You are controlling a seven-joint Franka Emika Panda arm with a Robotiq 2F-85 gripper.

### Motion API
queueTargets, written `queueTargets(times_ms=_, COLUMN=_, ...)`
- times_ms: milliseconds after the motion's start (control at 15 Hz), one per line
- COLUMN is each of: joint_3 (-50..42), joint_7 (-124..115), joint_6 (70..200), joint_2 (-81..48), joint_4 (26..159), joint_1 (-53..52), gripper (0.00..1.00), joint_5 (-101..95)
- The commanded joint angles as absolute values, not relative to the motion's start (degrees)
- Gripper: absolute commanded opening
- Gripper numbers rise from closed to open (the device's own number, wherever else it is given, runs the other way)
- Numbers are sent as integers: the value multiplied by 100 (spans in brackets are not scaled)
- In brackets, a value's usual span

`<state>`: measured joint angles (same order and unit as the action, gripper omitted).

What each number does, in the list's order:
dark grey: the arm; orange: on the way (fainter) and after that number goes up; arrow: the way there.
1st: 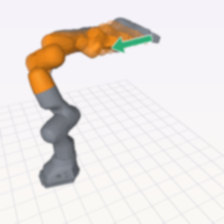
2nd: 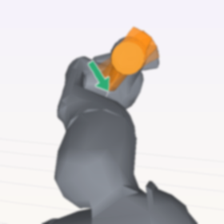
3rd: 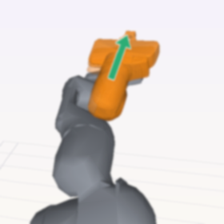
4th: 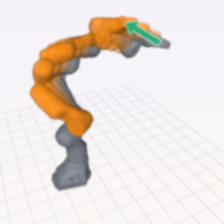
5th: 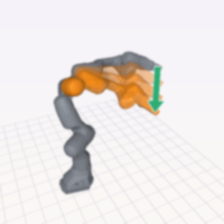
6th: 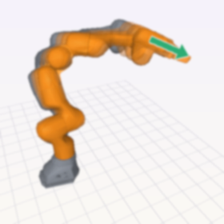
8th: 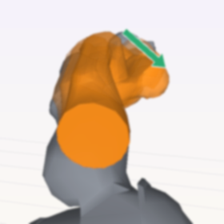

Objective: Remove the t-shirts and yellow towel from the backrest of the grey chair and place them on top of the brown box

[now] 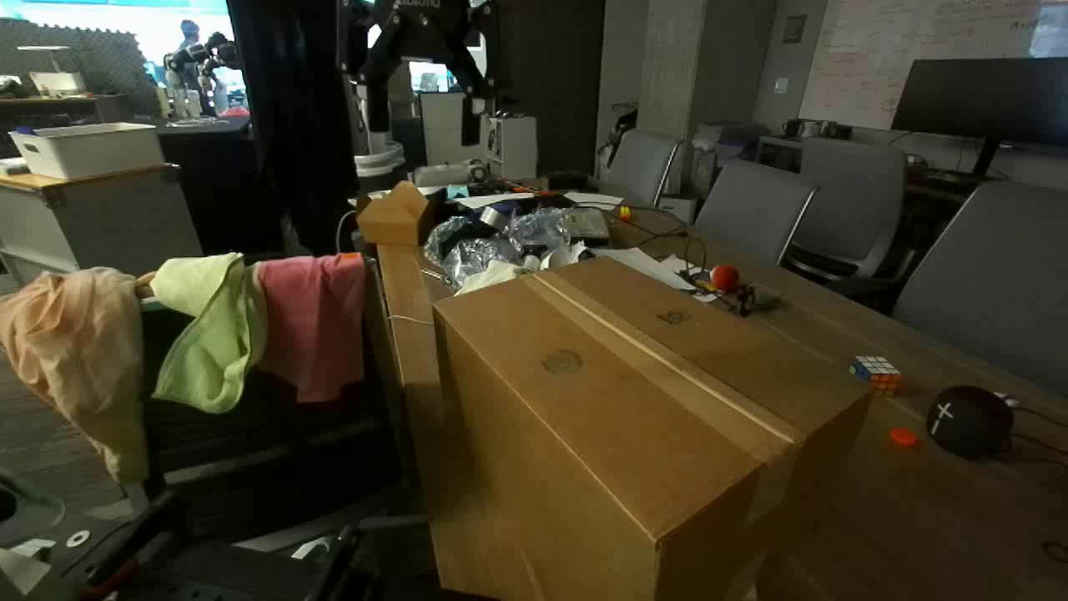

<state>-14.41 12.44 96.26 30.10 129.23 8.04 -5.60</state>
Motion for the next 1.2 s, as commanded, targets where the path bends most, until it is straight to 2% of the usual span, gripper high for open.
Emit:
queueTargets(times_ms=0, joint_3=-1403, joint_7=1267, joint_6=9613, joint_2=2999, joint_4=12888, joint_1=854, gripper=100, joint_5=-539)
queueTargets(times_ms=400, joint_3=-1276, joint_7=1242, joint_6=9580, joint_2=2917, joint_4=12809, joint_1=785, gripper=100, joint_5=-598)
queueTargets(times_ms=1133, joint_3=324, joint_7=1020, joint_6=9229, joint_2=2205, joint_4=12827, joint_1=-151, gripper=100, joint_5=-1599)
